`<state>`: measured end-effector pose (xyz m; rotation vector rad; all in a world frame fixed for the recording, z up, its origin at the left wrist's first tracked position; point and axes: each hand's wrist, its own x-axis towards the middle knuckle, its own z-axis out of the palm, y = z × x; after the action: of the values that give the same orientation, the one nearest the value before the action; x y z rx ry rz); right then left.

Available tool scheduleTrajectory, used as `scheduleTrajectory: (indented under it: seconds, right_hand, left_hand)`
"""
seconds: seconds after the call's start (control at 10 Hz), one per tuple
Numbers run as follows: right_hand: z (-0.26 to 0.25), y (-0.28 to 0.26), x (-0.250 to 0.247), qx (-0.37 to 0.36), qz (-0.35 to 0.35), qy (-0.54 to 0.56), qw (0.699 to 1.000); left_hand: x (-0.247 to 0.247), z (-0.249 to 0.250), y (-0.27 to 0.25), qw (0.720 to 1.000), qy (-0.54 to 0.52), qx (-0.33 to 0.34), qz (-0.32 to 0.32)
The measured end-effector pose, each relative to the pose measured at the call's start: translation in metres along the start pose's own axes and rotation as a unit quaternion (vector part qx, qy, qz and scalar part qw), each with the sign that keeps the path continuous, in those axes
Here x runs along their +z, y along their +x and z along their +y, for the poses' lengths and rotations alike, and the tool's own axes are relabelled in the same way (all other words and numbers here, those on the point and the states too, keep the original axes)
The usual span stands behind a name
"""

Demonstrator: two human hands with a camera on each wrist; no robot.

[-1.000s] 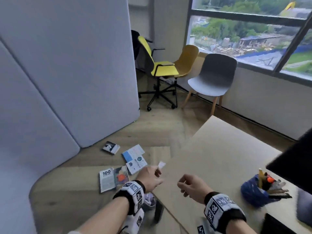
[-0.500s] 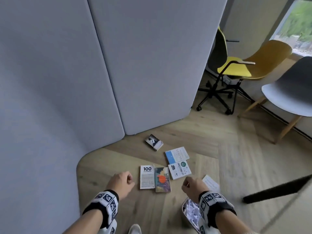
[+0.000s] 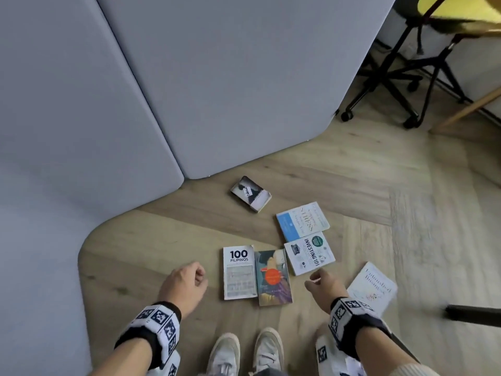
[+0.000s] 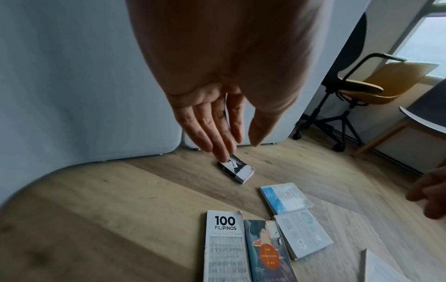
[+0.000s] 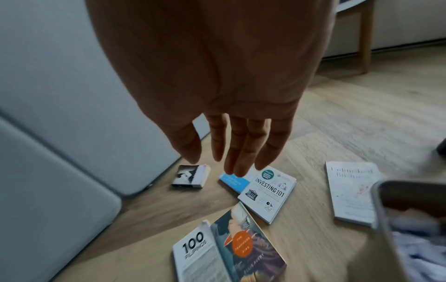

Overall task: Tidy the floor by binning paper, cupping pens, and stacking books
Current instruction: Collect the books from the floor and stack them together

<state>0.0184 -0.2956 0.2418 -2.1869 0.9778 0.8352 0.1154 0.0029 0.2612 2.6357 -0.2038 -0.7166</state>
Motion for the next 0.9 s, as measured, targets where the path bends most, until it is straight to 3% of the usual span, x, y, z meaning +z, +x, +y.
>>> scheduleTrajectory:
  seconds: [0.2, 0.4, 0.6, 0.7, 0.8, 0.9]
  right_hand:
    - [0.040, 0.240, 0.062, 0.089, 0.077, 0.056, 0.991]
    - [0.070, 0.418, 0.063, 0.105, 0.234, 0.057, 0.965]
    - [0.081, 0.494, 0.055, 0.122, 0.230, -0.042, 0.965]
    - [0.091, 0.512, 0.047, 0.141, 0.180, 0.036, 0.973]
    - [0.085, 0.504, 0.038, 0.110, 0.182, 0.123, 0.969]
    - [0.067, 0.477, 0.030, 0.014, 0.253, 0.224, 0.941]
  left_hand:
    - [0.173, -0.049, 0.190, 0.996, 0.020, 0.084, -0.028]
    - [0.270, -0.084, 0.329, 0.992, 0.020, 0.123, -0.018]
    - [0.279, -0.100, 0.382, 0.992, -0.015, 0.128, -0.001]
    - [0.271, -0.103, 0.378, 0.992, -0.020, 0.122, 0.021]
    - [0.273, -0.093, 0.373, 0.987, -0.048, 0.143, 0.054]
    - [0.274, -0.070, 0.372, 0.978, -0.068, 0.180, 0.087]
